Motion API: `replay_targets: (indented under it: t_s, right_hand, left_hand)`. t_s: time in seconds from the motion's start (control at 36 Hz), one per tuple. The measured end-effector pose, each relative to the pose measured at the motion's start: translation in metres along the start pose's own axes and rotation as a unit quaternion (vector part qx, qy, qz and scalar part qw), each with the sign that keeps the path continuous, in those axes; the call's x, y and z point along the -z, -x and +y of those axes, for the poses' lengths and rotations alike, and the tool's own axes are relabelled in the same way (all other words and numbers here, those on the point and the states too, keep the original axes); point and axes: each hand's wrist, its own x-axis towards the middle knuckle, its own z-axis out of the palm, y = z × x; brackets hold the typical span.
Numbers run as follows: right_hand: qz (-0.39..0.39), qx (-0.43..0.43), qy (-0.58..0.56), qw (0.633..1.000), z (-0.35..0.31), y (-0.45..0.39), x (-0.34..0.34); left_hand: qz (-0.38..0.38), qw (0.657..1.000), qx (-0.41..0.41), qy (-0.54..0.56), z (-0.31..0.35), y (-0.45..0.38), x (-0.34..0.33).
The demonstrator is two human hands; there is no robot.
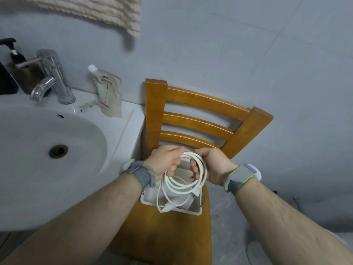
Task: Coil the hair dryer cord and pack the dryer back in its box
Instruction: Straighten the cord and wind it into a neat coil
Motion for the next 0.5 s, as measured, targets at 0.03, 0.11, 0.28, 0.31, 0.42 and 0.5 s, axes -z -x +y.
replay_targets:
  t_s: [0.03,0.11,0.28,0.31,0.42,0.5]
  right_hand:
    - [-0.005,-0.007,0.016,1.0,-0.002,0.0,0.0]
    - [0.052,-0.001,0.042,0.998,-0.005,-0.002,-0.006]
    - [0.157,0.027,-0.127,0.979,-0.004,-0.008,-0.011]
    - [0.162,0.024,-0.139,0.977,-0.003,-0.008,-0.01]
    - [0.079,-0.005,-0.125,0.989,-0.005,-0.004,-0.006]
    - [0.024,-0.029,-0.065,0.997,-0.013,0.002,-0.001]
  left_hand:
    - [-0.013,0.999,-0.004,-0.039,0.004,0.0,-0.001]
    - [-0.039,0.997,-0.022,-0.055,0.01,0.0,-0.005]
    - [-0.028,0.983,0.01,0.181,0.002,-0.002,-0.006]
    - [-0.023,0.98,0.014,0.199,0.001,-0.002,-0.007]
    - [0.007,0.982,0.013,0.191,0.003,-0.002,-0.006]
    - [0.006,0.994,-0.003,0.105,0.008,-0.004,-0.003]
